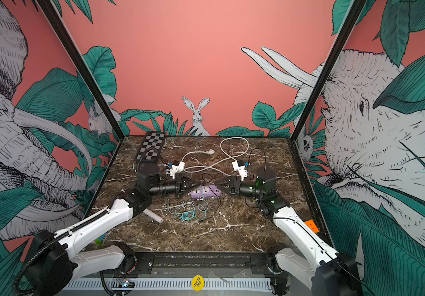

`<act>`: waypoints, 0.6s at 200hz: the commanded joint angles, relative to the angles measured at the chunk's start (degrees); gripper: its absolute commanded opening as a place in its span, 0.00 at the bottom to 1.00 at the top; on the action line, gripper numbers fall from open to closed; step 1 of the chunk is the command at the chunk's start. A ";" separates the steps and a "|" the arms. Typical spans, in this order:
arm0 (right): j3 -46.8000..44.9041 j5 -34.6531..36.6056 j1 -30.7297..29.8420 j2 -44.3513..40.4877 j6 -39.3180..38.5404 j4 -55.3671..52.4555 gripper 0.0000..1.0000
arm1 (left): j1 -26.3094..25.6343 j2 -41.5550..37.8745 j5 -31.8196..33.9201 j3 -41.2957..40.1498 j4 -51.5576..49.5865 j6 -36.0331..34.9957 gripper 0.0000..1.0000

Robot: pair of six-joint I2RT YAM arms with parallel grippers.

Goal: Charge the electric toothbrush
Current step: Pick up the charging cable from the center of the board.

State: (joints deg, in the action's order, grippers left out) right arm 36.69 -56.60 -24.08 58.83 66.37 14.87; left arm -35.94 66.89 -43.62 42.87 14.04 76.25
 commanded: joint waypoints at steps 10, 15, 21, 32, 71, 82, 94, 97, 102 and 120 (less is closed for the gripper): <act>-2.29 0.87 -4.38 2.78 2.01 9.82 0.47 | 0.09 0.77 -3.32 1.07 1.59 -0.21 0.00; -2.40 1.17 -5.01 3.34 2.33 10.90 0.47 | 0.08 0.85 -3.32 1.07 1.86 -0.14 0.00; -2.59 1.43 -5.70 3.95 2.67 12.35 0.46 | 0.09 0.88 -3.38 0.92 2.61 0.10 0.00; -2.59 2.04 -6.83 4.90 3.06 14.50 0.45 | 0.08 0.95 -3.32 0.04 4.59 1.29 0.00; -2.41 3.38 -7.57 6.33 2.83 18.04 0.39 | 0.12 0.20 -3.79 -1.98 7.06 2.28 0.00; -2.20 3.44 -7.53 6.79 2.23 18.35 0.39 | 0.11 -0.17 -3.84 -2.43 8.33 2.66 0.00; -1.84 3.36 -7.43 7.37 1.83 18.39 0.40 | 0.10 -0.62 -4.19 -2.67 8.50 2.51 0.00; -1.71 3.42 -7.41 7.58 1.83 18.63 0.39 | 0.11 -0.70 -4.32 -2.70 8.46 2.36 0.00; -1.56 3.25 -7.45 7.91 2.00 18.97 0.39 | 0.09 -0.84 -4.49 -2.75 8.36 2.12 0.00; -1.23 2.55 -7.32 9.16 3.83 22.66 0.40 | 0.10 -1.15 -4.88 -3.19 8.57 2.06 0.00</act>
State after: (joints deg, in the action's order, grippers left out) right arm 33.91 -53.74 -31.46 66.67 69.08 30.33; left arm -35.94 67.96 -46.74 40.73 19.68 78.17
